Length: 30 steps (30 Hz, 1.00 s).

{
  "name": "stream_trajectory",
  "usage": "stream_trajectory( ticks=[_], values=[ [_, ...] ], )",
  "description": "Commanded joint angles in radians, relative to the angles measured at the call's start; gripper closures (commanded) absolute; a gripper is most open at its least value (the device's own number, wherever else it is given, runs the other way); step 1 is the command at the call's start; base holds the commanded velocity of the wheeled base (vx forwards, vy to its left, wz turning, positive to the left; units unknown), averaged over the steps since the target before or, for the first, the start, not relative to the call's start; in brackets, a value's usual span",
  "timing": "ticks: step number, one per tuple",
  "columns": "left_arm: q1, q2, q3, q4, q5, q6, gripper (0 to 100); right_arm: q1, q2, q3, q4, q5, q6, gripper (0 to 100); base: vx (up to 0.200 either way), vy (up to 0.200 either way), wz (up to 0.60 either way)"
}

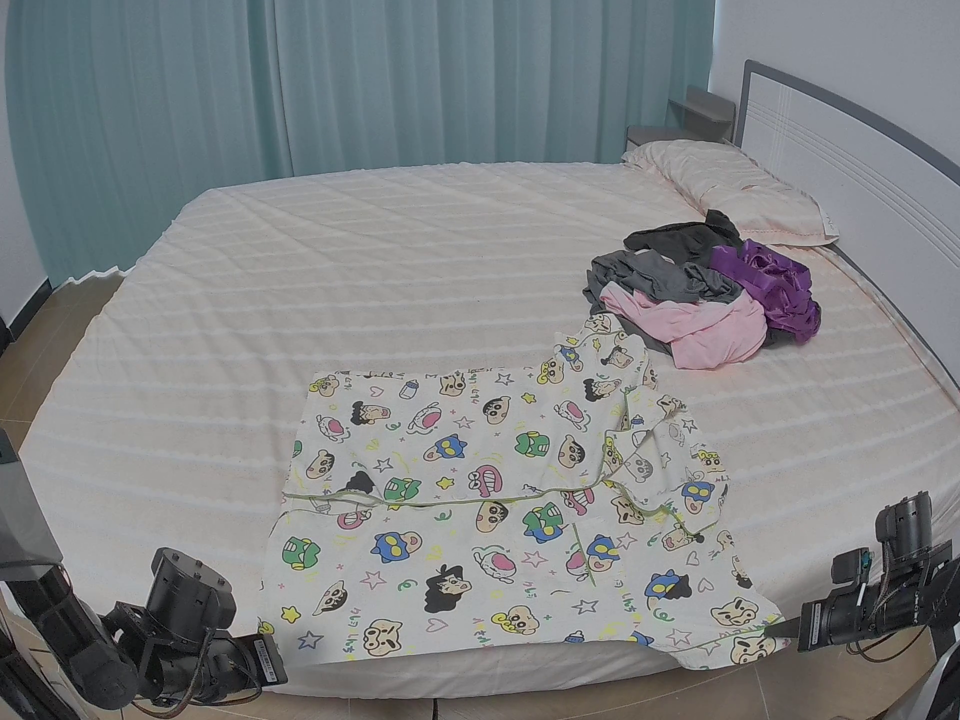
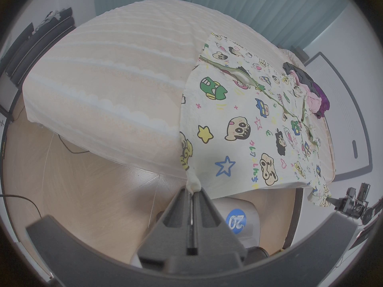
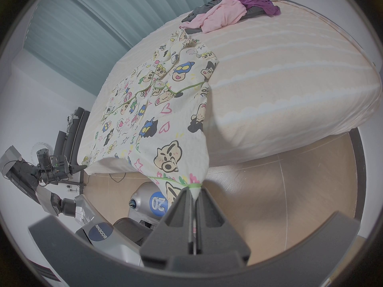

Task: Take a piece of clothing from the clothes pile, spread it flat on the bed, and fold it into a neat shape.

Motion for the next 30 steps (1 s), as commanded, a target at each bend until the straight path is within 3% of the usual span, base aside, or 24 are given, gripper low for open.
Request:
stream_trajectory(
  ticks=[1, 7, 16, 26, 30],
  values=[
    [-0.029, -0.022, 0.018, 0.018, 0.000, -0.003, 100, -0.003, -0.012, 0.018, 0.011, 0.000, -0.010, 100, 0.000, 0.000, 0.00],
    [-0.062, -0.082, 0.016, 0.112, 0.000, -0.001, 100, -0.004, -0.015, 0.018, 0.037, 0.000, -0.033, 100, 0.000, 0.000, 0.00],
    [-0.049, -0.091, -0.021, 0.112, 0.002, -0.004, 100, -0.015, -0.075, 0.010, 0.038, 0.003, -0.030, 100, 0.000, 0.000, 0.00],
    [0.027, -0.137, -0.140, 0.124, 0.003, -0.007, 100, -0.018, -0.124, -0.054, 0.041, 0.011, -0.015, 100, 0.000, 0.000, 0.00],
    [0.064, -0.136, -0.203, 0.170, 0.000, -0.007, 100, -0.009, -0.103, -0.105, 0.046, 0.013, 0.044, 100, 0.000, 0.000, 0.00]
  ],
)
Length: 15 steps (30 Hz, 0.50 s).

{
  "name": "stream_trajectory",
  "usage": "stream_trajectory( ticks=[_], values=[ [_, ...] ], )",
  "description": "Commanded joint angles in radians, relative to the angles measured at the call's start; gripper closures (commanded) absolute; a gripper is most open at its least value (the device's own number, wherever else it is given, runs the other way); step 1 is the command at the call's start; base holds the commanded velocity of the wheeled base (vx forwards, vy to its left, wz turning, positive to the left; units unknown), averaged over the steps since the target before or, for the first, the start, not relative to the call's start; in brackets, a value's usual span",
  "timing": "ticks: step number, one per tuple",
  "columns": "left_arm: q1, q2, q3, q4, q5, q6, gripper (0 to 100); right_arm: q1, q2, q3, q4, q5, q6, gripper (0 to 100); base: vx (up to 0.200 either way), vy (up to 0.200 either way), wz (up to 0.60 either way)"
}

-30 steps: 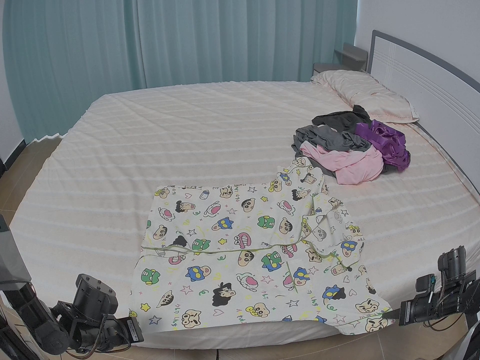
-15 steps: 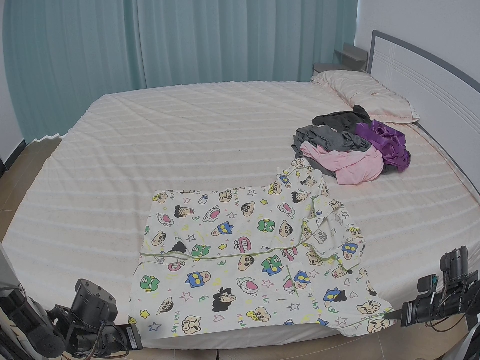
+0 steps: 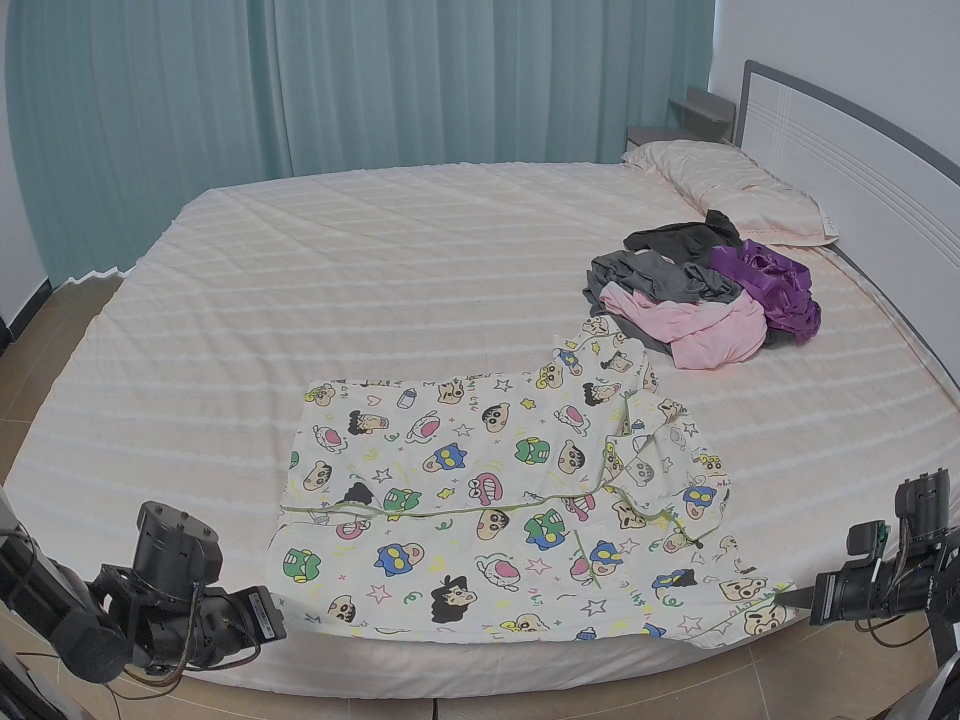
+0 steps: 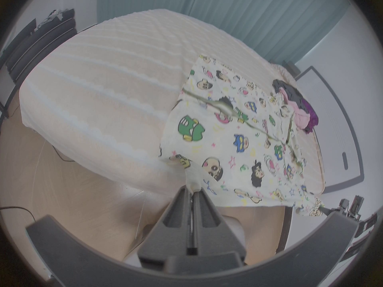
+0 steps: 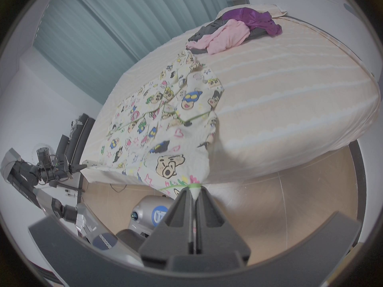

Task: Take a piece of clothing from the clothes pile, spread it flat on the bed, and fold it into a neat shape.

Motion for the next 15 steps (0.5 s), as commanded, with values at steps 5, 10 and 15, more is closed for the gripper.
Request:
stream_trajectory(
  ticks=[5, 10, 15],
  values=[
    [0.105, 0.001, -0.156, 0.113, -0.040, -0.002, 100, 0.009, 0.048, -0.093, 0.001, 0.003, 0.052, 100, 0.000, 0.000, 0.00],
    [0.157, 0.038, -0.248, 0.186, -0.091, -0.013, 100, 0.009, 0.106, -0.158, 0.003, 0.004, 0.057, 100, 0.000, 0.000, 0.00],
    [0.172, 0.101, -0.308, 0.196, -0.097, -0.034, 100, 0.014, 0.146, -0.219, 0.003, 0.006, 0.080, 100, 0.000, 0.000, 0.00]
  ],
)
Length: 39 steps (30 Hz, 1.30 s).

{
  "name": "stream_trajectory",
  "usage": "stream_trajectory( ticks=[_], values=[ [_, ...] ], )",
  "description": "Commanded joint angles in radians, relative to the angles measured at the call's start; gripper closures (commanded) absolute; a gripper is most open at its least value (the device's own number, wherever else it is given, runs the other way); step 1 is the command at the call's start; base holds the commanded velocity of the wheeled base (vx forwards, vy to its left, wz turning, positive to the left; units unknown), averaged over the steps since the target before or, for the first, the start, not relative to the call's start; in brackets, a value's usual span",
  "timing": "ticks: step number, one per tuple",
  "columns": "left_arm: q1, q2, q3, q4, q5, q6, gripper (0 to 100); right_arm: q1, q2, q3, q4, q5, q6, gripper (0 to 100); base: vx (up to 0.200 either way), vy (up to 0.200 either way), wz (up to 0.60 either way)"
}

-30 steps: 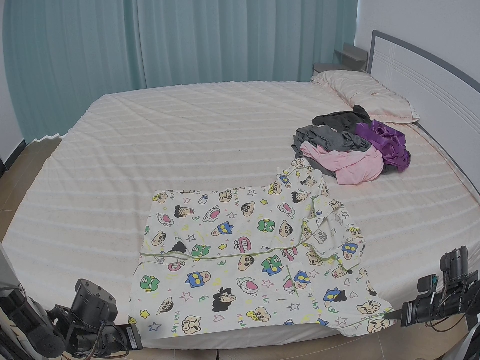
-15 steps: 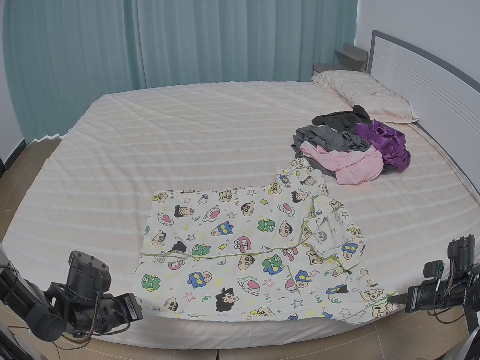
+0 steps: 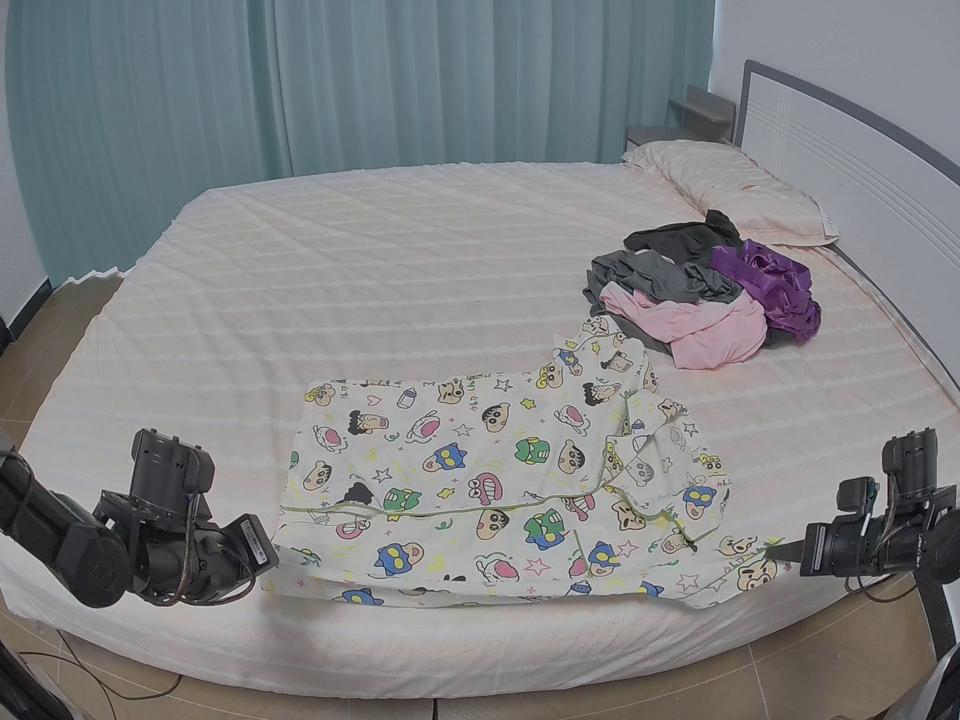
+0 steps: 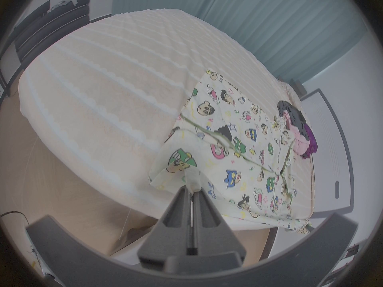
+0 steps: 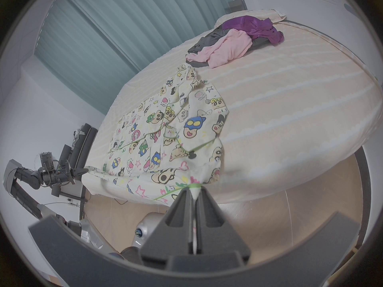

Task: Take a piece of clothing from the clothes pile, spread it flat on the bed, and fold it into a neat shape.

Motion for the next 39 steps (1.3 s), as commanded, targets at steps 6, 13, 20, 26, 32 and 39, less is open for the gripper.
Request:
stream_trajectory(
  ticks=[6, 13, 20, 26, 32, 39],
  values=[
    [0.031, 0.134, -0.128, 0.007, -0.004, -0.041, 100, 0.021, 0.106, -0.131, -0.002, -0.001, 0.038, 100, 0.000, 0.000, 0.00],
    [0.046, 0.190, -0.198, 0.007, -0.004, -0.090, 100, 0.065, 0.158, -0.235, 0.000, -0.003, 0.128, 100, 0.000, 0.000, 0.00],
    [0.068, 0.242, -0.272, 0.007, -0.002, -0.139, 100, 0.068, 0.235, -0.339, 0.046, -0.006, 0.150, 100, 0.000, 0.000, 0.00],
    [0.092, 0.286, -0.332, 0.005, -0.002, -0.173, 100, 0.067, 0.264, -0.389, 0.049, -0.010, 0.185, 100, 0.000, 0.000, 0.00],
    [0.098, 0.334, -0.365, 0.005, -0.002, -0.182, 100, 0.067, 0.305, -0.431, 0.049, -0.012, 0.193, 100, 0.000, 0.000, 0.00],
    [0.100, 0.377, -0.416, 0.008, -0.002, -0.182, 100, 0.068, 0.335, -0.490, 0.051, -0.015, 0.234, 100, 0.000, 0.000, 0.00]
  ],
)
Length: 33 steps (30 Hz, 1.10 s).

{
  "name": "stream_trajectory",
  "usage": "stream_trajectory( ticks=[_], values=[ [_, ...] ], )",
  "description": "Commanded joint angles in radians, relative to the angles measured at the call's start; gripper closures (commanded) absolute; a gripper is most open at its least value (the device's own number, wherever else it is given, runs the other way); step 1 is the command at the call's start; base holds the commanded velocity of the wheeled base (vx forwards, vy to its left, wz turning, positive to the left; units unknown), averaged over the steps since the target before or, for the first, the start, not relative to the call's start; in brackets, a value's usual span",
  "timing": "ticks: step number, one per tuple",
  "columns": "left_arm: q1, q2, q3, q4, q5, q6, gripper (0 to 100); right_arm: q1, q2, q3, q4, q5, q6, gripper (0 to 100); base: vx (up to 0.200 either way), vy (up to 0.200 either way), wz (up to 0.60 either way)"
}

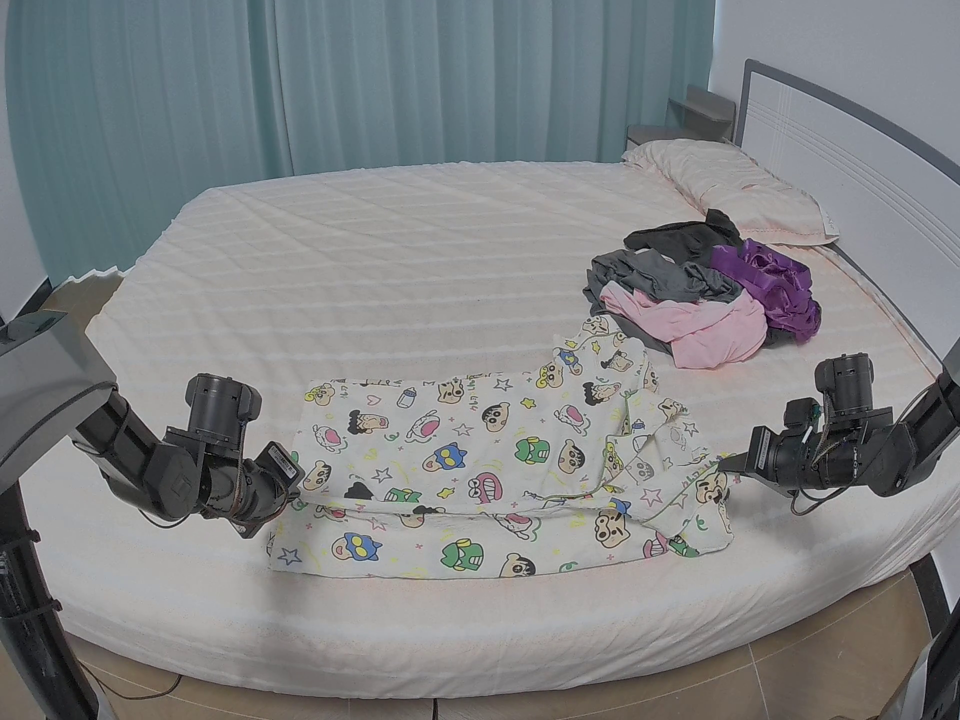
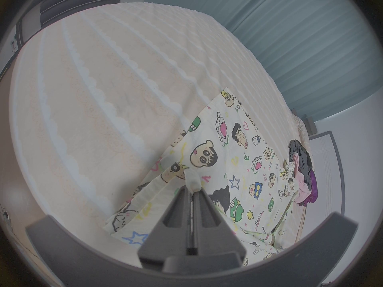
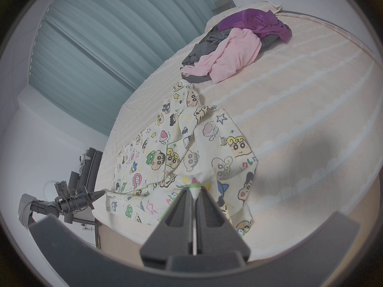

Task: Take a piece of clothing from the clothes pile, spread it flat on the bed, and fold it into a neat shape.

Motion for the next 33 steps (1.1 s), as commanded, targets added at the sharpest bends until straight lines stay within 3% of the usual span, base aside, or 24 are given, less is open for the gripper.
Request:
stream_trajectory(
  ticks=[1, 13, 28, 29, 33],
  values=[
    [0.001, 0.038, -0.030, 0.001, 0.000, 0.000, 100, 0.001, 0.030, -0.030, 0.000, -0.001, 0.005, 100, 0.000, 0.000, 0.00],
    [0.007, 0.076, -0.073, 0.004, 0.003, -0.002, 100, 0.003, 0.107, -0.113, 0.002, -0.027, 0.008, 100, 0.000, 0.000, 0.00],
    [0.016, 0.106, -0.139, 0.049, 0.000, -0.017, 100, 0.017, 0.150, -0.194, 0.022, -0.027, 0.096, 100, 0.000, 0.000, 0.00],
    [0.016, 0.104, -0.139, 0.052, 0.000, -0.022, 0, 0.017, 0.153, -0.194, 0.022, -0.027, 0.096, 0, 0.000, 0.000, 0.00],
    [0.016, 0.103, -0.140, 0.052, 0.000, -0.033, 0, 0.017, 0.161, -0.194, 0.020, -0.027, 0.110, 0, 0.000, 0.000, 0.00]
  ],
)
